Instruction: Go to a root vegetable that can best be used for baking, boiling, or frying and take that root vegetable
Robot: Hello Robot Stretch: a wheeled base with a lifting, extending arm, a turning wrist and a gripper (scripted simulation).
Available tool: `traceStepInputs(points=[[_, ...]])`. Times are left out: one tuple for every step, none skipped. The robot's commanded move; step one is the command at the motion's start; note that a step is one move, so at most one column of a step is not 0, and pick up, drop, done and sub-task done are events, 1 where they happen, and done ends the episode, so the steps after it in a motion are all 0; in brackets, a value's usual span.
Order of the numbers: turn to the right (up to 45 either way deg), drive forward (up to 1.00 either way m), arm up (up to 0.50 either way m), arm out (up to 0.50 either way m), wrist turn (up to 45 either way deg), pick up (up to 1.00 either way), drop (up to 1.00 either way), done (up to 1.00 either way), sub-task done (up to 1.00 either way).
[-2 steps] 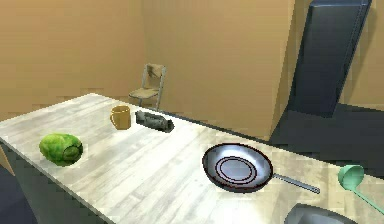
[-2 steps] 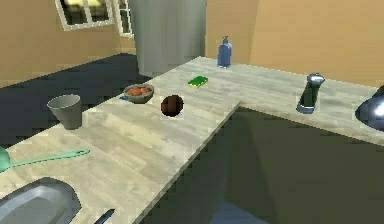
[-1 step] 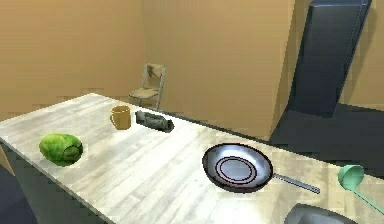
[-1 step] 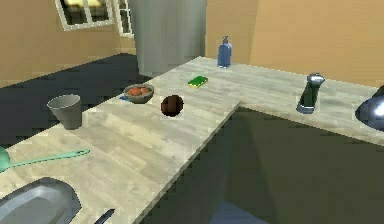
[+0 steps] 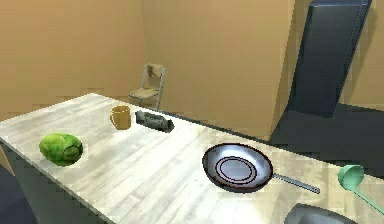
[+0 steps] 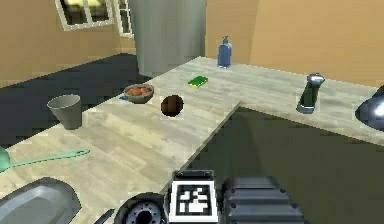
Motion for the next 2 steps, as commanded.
traceStepInputs(points=[[0.0,0.0,0.0,0.46,0.0,0.0,0.0,0.0,0.0],[0.0,0.0,0.0,0.0,45.0,0.0,0.0,0.0,0.0]])
